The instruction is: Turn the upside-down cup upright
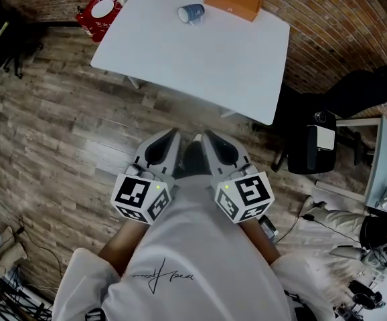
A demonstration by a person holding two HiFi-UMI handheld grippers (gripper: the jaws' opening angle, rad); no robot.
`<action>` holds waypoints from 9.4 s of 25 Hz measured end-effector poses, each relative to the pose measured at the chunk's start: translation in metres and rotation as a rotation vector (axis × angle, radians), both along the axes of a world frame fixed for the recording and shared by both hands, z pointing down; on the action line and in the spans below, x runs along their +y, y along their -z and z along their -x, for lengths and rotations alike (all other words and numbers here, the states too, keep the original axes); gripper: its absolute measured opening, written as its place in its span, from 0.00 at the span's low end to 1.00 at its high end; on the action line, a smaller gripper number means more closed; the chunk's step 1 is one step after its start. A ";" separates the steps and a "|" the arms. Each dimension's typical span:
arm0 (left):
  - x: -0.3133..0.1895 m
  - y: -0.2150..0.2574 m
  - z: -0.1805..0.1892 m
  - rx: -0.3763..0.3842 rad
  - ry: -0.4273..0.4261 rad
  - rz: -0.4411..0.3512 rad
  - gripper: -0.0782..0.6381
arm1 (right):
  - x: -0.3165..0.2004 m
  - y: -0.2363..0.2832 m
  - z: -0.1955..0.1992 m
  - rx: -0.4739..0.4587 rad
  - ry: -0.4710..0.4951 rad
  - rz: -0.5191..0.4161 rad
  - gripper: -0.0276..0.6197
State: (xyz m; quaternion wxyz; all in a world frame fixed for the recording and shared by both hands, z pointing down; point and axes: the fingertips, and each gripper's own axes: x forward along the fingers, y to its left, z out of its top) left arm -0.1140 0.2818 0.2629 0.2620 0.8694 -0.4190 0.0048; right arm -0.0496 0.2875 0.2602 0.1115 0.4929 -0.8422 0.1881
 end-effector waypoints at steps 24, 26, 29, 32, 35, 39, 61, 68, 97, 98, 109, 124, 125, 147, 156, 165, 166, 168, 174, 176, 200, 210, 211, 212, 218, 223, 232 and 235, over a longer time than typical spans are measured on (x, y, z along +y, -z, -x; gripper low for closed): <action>-0.100 -0.019 -0.035 -0.064 -0.047 0.044 0.12 | -0.103 -0.019 -0.023 -0.078 0.020 0.069 0.08; -0.112 -0.020 -0.038 -0.066 -0.047 0.052 0.12 | -0.114 -0.022 -0.025 -0.078 0.029 0.081 0.08; -0.131 -0.021 -0.042 -0.074 -0.046 0.057 0.12 | -0.133 -0.024 -0.028 -0.081 0.032 0.087 0.08; -0.151 -0.023 -0.049 -0.073 -0.044 0.065 0.12 | -0.153 -0.026 -0.037 -0.086 0.030 0.088 0.08; -0.167 -0.023 -0.057 -0.057 -0.037 0.073 0.12 | -0.171 -0.028 -0.045 -0.091 0.036 0.092 0.08; -0.188 -0.024 -0.067 -0.067 -0.036 0.076 0.12 | -0.194 -0.028 -0.053 -0.098 0.047 0.089 0.08; -0.250 -0.021 -0.083 -0.068 0.067 0.042 0.12 | -0.244 -0.026 -0.092 -0.159 0.020 0.048 0.08; -0.274 -0.026 -0.077 -0.039 0.099 0.049 0.12 | -0.264 -0.028 -0.101 -0.145 -0.011 0.052 0.08; -0.348 -0.071 -0.052 0.003 0.136 0.207 0.12 | -0.347 -0.054 -0.076 -0.066 0.043 0.129 0.08; -0.349 -0.072 -0.054 0.000 0.132 0.209 0.12 | -0.349 -0.056 -0.075 -0.062 0.047 0.132 0.08; -0.374 -0.088 -0.057 0.025 0.142 0.225 0.12 | -0.375 -0.071 -0.070 -0.054 0.084 0.158 0.08; -0.405 -0.110 -0.058 0.030 0.125 0.260 0.12 | -0.406 -0.088 -0.063 -0.057 0.111 0.181 0.08; -0.407 -0.112 -0.058 0.032 0.125 0.262 0.12 | -0.409 -0.089 -0.063 -0.056 0.111 0.180 0.08; -0.436 -0.143 -0.053 0.083 0.125 0.342 0.12 | -0.451 -0.112 -0.063 -0.037 0.097 0.204 0.08; -0.447 -0.159 -0.051 0.083 0.132 0.370 0.12 | -0.469 -0.125 -0.064 -0.019 0.099 0.213 0.08; -0.456 -0.177 -0.055 0.098 0.114 0.410 0.13 | -0.480 -0.136 -0.064 -0.029 0.091 0.237 0.08; -0.457 -0.179 -0.056 0.101 0.110 0.413 0.15 | -0.481 -0.138 -0.064 -0.031 0.091 0.240 0.08; -0.458 -0.183 -0.056 0.103 0.102 0.425 0.19 | -0.483 -0.141 -0.063 -0.032 0.091 0.246 0.08; -0.461 -0.191 -0.055 0.111 0.094 0.444 0.19 | -0.490 -0.149 -0.063 -0.019 0.089 0.251 0.08; -0.463 -0.191 -0.055 0.122 0.089 0.445 0.19 | -0.494 -0.151 -0.063 -0.012 0.087 0.251 0.08; -0.469 -0.191 -0.059 0.194 0.006 0.453 0.16 | -0.525 -0.187 -0.073 0.100 0.103 0.279 0.08; -0.466 -0.188 -0.062 0.228 -0.041 0.454 0.15 | -0.521 -0.192 -0.074 0.114 0.103 0.280 0.08; -0.465 -0.187 -0.063 0.230 -0.051 0.452 0.15 | -0.521 -0.193 -0.075 0.118 0.101 0.279 0.08; -0.464 -0.187 -0.063 0.231 -0.061 0.450 0.14 | -0.521 -0.194 -0.075 0.123 0.101 0.279 0.08; -0.459 -0.188 -0.059 0.238 -0.107 0.457 0.14 | -0.518 -0.196 -0.072 0.135 0.115 0.277 0.08; -0.456 -0.188 -0.059 0.238 -0.131 0.466 0.14 | -0.514 -0.201 -0.069 0.131 0.122 0.286 0.08; -0.450 -0.186 -0.054 0.224 -0.154 0.469 0.14 | -0.507 -0.203 -0.061 0.125 0.126 0.298 0.08; -0.449 -0.186 -0.053 0.211 -0.159 0.468 0.14 | -0.505 -0.205 -0.060 0.119 0.131 0.305 0.08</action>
